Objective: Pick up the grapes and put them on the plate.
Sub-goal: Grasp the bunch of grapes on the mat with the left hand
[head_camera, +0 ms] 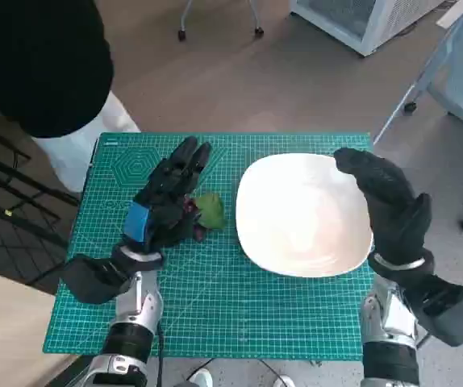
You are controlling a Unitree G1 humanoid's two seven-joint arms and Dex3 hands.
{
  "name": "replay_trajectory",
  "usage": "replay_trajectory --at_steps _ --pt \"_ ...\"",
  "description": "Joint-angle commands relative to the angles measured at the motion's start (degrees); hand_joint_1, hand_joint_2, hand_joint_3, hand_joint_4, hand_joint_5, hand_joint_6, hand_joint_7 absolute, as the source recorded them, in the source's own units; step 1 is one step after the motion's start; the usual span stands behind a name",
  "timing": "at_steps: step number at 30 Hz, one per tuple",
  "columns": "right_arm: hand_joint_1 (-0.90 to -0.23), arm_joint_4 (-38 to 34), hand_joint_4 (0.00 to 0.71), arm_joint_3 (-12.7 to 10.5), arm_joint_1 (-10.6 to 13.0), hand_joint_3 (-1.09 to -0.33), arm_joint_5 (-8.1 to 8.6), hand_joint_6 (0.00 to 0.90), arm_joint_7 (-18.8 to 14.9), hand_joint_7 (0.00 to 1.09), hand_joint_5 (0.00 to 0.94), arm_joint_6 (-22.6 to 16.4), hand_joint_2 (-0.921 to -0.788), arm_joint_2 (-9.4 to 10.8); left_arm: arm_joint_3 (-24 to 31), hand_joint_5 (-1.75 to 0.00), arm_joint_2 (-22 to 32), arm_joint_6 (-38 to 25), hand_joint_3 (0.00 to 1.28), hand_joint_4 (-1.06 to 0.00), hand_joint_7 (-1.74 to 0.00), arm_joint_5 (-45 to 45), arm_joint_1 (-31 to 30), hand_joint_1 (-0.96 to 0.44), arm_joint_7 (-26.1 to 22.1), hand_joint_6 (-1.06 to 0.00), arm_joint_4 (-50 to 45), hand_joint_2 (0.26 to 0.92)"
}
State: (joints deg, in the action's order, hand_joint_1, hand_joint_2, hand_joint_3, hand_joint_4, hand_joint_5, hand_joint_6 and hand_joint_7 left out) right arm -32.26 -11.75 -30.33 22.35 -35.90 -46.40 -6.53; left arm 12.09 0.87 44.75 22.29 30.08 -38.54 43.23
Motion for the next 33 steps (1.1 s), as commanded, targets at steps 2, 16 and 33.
replay_trajectory --at_steps 2,16,33 --pt "-0.458 -0.54 0.243 0.08 1.17 -0.577 0.06 0.081 0.21 0.40 0.001 0.46 -0.921 0.12 -0.27 0.00 0.29 0.00 0.33 -0.26 0.00 -0.50 -0.65 -0.44 0.16 -0.38 -0.39 0.921" --pt "-0.458 -0.25 0.242 0.25 1.00 -0.580 0.30 0.080 0.29 0.40 0.000 0.95 -0.921 0.41 -0.13 0.00 0.41 -0.65 0.33 -0.26 0.00 0.16 -0.31 -0.43 -0.44 -0.38 -0.22 0.921" --pt "-0.450 -0.14 0.240 0.24 0.88 -0.586 0.49 0.076 0.33 0.40 0.000 1.30 -0.921 0.33 -0.04 0.00 0.41 -1.52 0.34 -0.26 0.00 0.54 -0.32 -0.43 -0.67 -0.38 -0.75 0.921"
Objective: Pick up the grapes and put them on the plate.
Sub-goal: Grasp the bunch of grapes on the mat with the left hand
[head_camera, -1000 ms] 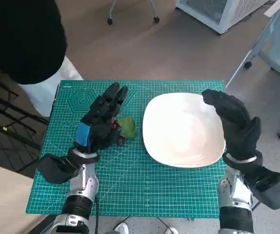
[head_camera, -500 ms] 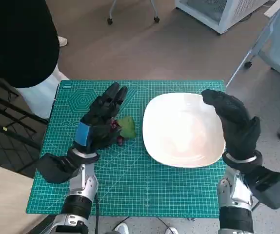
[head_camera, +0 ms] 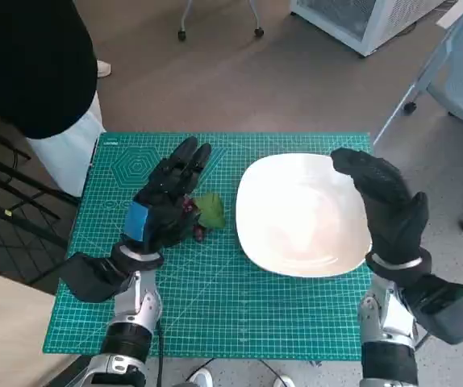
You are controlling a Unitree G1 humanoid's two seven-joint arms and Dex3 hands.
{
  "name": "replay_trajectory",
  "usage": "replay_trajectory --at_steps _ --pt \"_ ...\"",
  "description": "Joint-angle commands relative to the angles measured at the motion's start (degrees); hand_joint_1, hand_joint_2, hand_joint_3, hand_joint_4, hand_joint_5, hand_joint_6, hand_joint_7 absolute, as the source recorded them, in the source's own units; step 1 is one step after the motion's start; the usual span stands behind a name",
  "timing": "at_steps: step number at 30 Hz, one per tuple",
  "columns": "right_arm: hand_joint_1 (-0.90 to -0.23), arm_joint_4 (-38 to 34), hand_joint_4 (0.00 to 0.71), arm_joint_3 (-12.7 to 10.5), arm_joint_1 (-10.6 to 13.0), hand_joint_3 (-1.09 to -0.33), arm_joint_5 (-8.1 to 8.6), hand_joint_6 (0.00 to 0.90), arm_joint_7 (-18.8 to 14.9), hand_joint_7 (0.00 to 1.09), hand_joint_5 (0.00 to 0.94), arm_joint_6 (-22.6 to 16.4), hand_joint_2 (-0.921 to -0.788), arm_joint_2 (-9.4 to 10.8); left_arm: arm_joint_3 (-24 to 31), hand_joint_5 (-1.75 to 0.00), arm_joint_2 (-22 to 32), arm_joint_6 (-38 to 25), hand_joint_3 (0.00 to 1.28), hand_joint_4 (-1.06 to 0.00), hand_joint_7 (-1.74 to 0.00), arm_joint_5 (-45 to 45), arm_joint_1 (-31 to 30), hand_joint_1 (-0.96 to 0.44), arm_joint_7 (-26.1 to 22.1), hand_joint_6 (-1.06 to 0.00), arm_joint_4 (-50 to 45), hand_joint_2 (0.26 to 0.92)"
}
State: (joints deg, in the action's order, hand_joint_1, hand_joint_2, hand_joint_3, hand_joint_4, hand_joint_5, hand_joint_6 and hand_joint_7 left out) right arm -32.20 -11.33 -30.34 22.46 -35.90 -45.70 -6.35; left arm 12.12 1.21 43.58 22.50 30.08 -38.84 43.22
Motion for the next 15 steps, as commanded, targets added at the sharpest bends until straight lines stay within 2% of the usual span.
replay_trajectory --at_steps 1,15 --pt "-0.449 -0.21 0.240 -0.20 0.87 -0.587 0.40 0.076 0.30 0.40 0.000 0.59 -0.921 0.12 -0.06 0.00 0.07 -0.35 0.34 -0.26 0.00 0.35 -0.32 -0.43 -0.39 -0.38 -0.74 0.921" --pt "-0.449 0.51 0.237 -0.22 1.32 -0.591 0.43 0.071 0.31 0.41 0.000 0.68 -0.921 -0.04 -0.15 0.00 -0.20 -0.26 0.34 -0.26 0.00 0.34 -0.72 -0.44 -0.56 -0.38 -1.05 0.921"
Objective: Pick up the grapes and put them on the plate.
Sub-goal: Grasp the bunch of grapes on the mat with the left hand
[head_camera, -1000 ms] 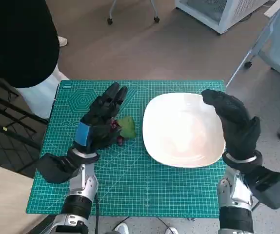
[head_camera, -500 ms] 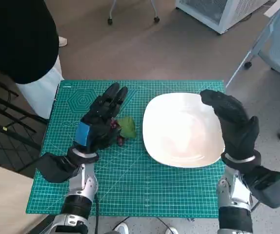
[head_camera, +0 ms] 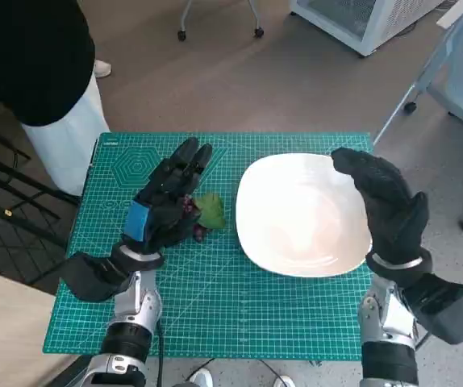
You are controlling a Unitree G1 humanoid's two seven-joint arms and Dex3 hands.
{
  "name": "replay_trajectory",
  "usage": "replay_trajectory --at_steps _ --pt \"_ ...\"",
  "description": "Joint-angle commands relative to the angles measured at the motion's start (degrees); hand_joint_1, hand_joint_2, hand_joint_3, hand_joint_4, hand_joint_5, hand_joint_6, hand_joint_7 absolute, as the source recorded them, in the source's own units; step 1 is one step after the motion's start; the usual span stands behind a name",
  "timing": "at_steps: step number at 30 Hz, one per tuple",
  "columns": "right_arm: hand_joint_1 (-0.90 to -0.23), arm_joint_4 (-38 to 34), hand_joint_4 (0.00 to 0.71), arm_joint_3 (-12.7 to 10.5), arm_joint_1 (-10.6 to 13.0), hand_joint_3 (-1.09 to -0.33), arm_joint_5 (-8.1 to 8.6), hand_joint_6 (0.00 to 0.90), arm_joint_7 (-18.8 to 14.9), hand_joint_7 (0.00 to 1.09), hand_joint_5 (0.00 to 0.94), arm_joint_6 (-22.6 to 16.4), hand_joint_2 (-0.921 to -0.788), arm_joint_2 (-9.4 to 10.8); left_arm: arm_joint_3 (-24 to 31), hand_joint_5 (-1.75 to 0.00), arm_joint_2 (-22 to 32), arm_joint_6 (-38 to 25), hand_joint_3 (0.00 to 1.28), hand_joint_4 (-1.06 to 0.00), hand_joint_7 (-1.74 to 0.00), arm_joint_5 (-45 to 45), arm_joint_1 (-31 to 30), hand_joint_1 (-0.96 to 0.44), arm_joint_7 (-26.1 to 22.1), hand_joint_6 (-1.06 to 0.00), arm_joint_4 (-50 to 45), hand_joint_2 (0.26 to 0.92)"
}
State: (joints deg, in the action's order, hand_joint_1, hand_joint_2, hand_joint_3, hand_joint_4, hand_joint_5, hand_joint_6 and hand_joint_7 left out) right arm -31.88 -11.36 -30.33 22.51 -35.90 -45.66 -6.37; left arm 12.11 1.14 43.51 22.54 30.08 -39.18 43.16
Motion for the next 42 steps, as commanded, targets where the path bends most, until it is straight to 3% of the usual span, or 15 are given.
replay_trajectory --at_steps 1,10,15,19,25,31,42 --pt "-0.449 0.26 0.237 -0.18 1.37 -0.591 0.26 0.071 0.39 0.41 0.000 0.57 -0.921 -0.03 -0.12 0.00 -0.09 -0.23 0.34 -0.26 0.00 0.31 -0.76 -0.44 -0.23 -0.38 -1.06 0.921" --pt "-0.452 0.70 0.239 -0.07 1.63 -0.590 -0.78 0.072 1.16 0.41 0.001 0.24 -0.921 -0.28 -0.10 0.00 2.63 -0.36 0.31 -0.26 0.00 -2.00 -1.16 -0.47 1.57 -0.37 -3.58 0.921" --pt "-0.459 0.84 0.239 0.07 1.75 -0.589 -1.36 0.073 1.56 0.41 0.002 -0.21 -0.921 -0.49 -1.86 0.00 10.81 -0.16 0.24 -0.13 0.00 -19.45 -2.69 -0.62 11.07 -0.23 -8.70 0.921" --pt "-0.464 0.66 0.240 0.05 1.66 -0.587 -1.37 0.074 1.60 0.41 0.002 -0.35 -0.921 -0.68 -3.53 0.00 18.53 -10.75 0.15 -0.03 0.00 -39.50 -6.53 -0.74 18.17 -0.08 -22.28 0.921" --pt "-0.469 0.04 0.239 0.05 1.43 -0.587 -1.33 0.073 1.55 0.41 0.001 -0.66 -0.921 -0.63 -5.43 0.00 21.45 -29.21 0.02 0.00 -0.01 -53.89 -9.56 -0.77 16.94 -0.03 -37.01 0.826" --pt "-0.475 -0.35 0.238 0.17 1.29 -0.588 -1.46 0.071 1.70 0.41 0.000 -0.79 -0.921 -0.40 -7.15 0.00 20.77 -38.52 0.00 0.00 -0.03 -57.79 -9.86 -0.71 16.17 -0.07 -40.51 0.757" --pt "-0.475 -0.32 0.239 0.24 1.27 -0.587 -1.22 0.072 1.72 0.41 0.001 -0.66 -0.921 -0.35 -11.11 0.00 21.11 -48.95 0.00 0.00 -0.04 -57.84 -10.40 -0.66 15.68 -0.14 -43.56 0.728"
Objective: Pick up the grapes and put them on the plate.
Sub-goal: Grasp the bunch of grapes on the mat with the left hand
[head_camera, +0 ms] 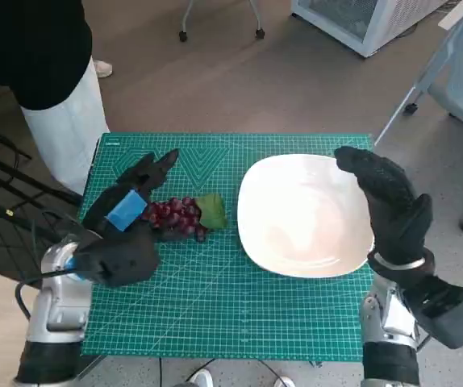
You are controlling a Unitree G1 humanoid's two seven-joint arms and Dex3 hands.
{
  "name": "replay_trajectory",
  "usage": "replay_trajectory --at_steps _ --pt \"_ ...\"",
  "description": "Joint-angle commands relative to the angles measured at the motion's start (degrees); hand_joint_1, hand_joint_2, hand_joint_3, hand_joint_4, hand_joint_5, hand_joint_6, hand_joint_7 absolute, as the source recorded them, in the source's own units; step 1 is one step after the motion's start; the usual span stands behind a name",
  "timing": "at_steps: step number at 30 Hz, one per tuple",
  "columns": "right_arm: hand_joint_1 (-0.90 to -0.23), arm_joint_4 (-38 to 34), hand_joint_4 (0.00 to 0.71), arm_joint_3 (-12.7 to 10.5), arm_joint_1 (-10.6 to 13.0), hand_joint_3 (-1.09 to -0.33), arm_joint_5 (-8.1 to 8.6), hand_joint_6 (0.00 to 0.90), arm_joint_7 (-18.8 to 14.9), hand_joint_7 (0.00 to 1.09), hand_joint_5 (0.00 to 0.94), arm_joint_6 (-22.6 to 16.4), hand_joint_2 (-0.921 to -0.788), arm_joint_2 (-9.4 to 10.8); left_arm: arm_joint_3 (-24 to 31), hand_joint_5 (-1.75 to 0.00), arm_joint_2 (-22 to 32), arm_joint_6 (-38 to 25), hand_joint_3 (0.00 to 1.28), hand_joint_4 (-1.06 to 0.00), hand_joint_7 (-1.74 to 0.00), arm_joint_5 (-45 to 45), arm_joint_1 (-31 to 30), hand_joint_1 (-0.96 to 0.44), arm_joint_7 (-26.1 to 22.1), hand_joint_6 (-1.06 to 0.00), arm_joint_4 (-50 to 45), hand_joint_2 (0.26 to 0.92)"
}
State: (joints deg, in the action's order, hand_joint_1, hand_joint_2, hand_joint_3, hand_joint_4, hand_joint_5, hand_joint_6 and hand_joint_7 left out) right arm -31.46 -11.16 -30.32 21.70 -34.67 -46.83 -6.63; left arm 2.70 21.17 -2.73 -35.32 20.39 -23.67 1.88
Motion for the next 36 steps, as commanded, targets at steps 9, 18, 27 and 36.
replay_trajectory --at_steps 9,18,27,36 --pt "-0.477 -0.12 0.240 0.07 1.49 -0.585 0.11 0.071 0.32 0.41 0.001 1.01 -0.921 0.10 -8.43 0.00 0.30 -11.48 0.00 0.00 -0.03 -2.82 2.18 -0.60 0.29 -0.17 1.08 0.706" --pt "-0.476 -0.29 0.240 -0.11 1.50 -0.586 0.38 0.070 0.15 0.41 0.001 1.31 -0.921 -0.08 -13.09 0.00 0.42 -13.08 0.00 0.00 -0.02 -2.68 5.99 -0.56 2.44 -0.17 8.42 0.702" --pt "-0.477 -0.26 0.241 -0.24 1.61 -0.584 0.57 0.071 0.03 0.41 0.001 1.40 -0.921 -0.26 -17.92 0.00 -0.43 -14.04 0.00 0.00 -0.01 -3.03 12.30 -0.52 3.91 -0.16 19.65 0.700" --pt "-0.478 -0.19 0.242 -0.20 1.72 -0.581 0.24 0.073 0.30 0.41 0.001 1.21 -0.921 -0.28 -22.36 0.00 -2.04 -13.95 0.00 0.00 0.00 -3.05 18.67 -0.50 4.82 -0.15 31.06 0.701"
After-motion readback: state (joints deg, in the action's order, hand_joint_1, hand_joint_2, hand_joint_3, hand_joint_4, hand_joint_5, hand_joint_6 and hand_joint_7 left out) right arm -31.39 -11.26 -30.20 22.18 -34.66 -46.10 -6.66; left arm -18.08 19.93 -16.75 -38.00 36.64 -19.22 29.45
